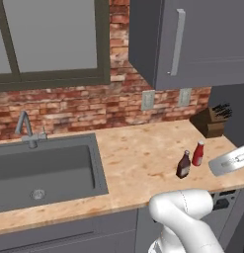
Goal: Place the ketchup and ketchup from the counter to the top shelf of the fridge. If the existing items in the fridge are on the top shelf, move them to other shelves.
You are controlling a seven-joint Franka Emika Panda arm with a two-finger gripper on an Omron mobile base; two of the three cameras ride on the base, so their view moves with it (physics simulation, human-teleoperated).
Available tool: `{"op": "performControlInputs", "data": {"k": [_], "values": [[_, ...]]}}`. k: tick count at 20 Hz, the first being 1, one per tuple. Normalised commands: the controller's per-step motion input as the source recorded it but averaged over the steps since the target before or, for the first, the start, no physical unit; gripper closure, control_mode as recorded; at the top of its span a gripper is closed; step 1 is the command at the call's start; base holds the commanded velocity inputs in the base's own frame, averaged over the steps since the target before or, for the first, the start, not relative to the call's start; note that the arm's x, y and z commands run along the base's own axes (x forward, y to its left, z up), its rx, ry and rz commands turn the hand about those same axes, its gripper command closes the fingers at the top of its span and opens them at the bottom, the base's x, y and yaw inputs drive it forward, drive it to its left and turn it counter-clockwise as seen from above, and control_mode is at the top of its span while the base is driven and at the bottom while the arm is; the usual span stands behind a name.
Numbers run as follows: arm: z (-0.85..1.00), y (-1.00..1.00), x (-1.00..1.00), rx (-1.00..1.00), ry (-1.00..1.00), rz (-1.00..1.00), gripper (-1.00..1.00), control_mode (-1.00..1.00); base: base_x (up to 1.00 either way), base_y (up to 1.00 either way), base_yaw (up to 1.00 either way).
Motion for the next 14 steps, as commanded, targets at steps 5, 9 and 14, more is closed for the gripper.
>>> {"op": "performControlInputs", "data": {"k": [5,9,14], "values": [[0.0,0.0,0.0,0.0,0.0,0.0,-1.0,1.0,-0.28,0.0,0.0],[0.0,0.0,0.0,0.0,0.0,0.0,-1.0,1.0,-0.48,0.0,0.0],[0.0,0.0,0.0,0.0,0.0,0.0,-1.0,1.0,0.0,0.0,0.0]]}}
